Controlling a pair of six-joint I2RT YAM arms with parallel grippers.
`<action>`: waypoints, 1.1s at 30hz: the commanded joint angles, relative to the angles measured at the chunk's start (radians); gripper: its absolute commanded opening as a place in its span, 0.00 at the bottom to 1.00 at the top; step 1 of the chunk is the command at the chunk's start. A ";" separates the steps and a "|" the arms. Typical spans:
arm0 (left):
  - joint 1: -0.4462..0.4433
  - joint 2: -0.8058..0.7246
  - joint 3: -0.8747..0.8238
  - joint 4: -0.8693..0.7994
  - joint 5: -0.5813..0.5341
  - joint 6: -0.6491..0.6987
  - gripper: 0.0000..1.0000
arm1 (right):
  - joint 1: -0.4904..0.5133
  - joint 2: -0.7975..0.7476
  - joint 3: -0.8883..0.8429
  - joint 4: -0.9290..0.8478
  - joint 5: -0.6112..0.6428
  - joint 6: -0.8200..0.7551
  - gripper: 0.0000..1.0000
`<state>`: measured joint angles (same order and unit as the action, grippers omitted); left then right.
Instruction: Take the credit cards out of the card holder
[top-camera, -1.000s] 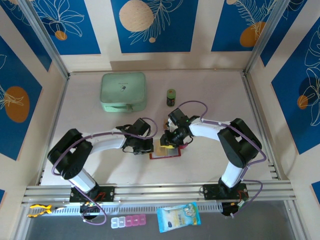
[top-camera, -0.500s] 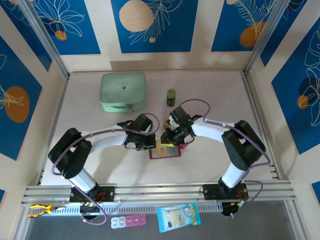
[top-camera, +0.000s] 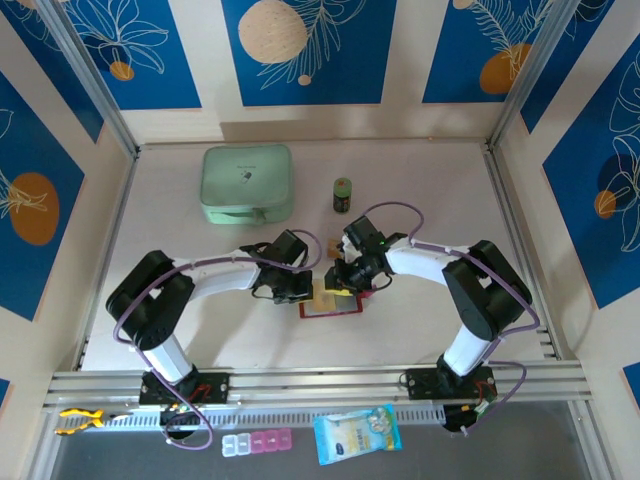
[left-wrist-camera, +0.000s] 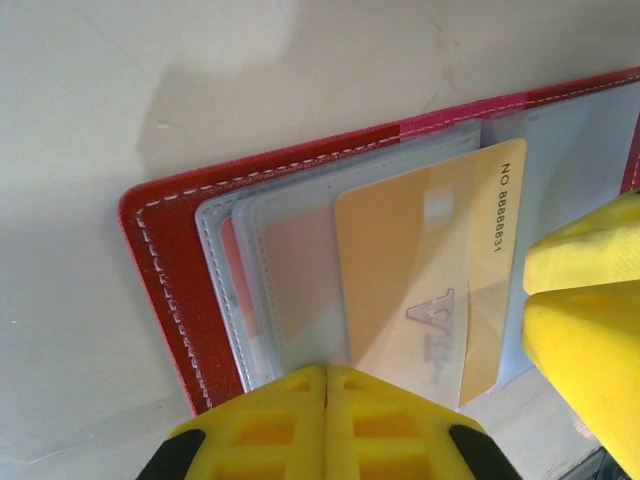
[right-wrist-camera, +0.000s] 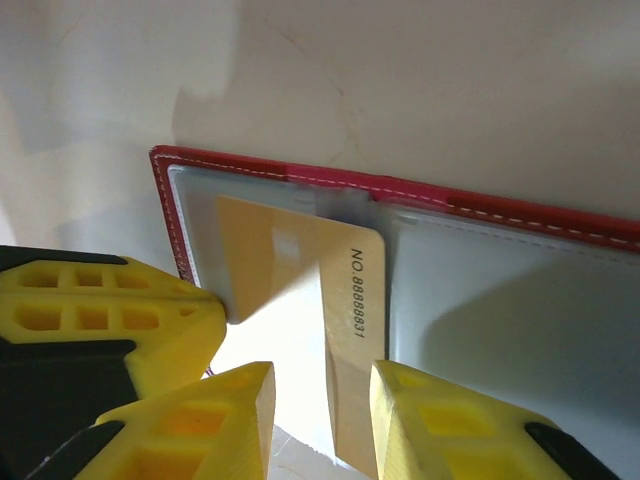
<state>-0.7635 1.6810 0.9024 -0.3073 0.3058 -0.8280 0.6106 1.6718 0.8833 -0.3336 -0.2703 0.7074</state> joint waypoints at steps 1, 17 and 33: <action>-0.006 0.023 0.016 -0.024 -0.004 0.020 0.02 | -0.008 0.003 -0.018 0.012 -0.030 -0.001 0.31; -0.005 0.027 0.032 -0.065 -0.019 0.027 0.01 | -0.012 -0.009 -0.038 0.041 -0.044 -0.004 0.30; -0.019 0.010 0.065 -0.029 0.038 -0.012 0.03 | -0.034 -0.059 -0.059 0.039 -0.052 -0.004 0.30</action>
<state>-0.7712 1.6901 0.9539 -0.3416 0.3149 -0.8314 0.5842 1.6249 0.8448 -0.2913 -0.2962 0.7074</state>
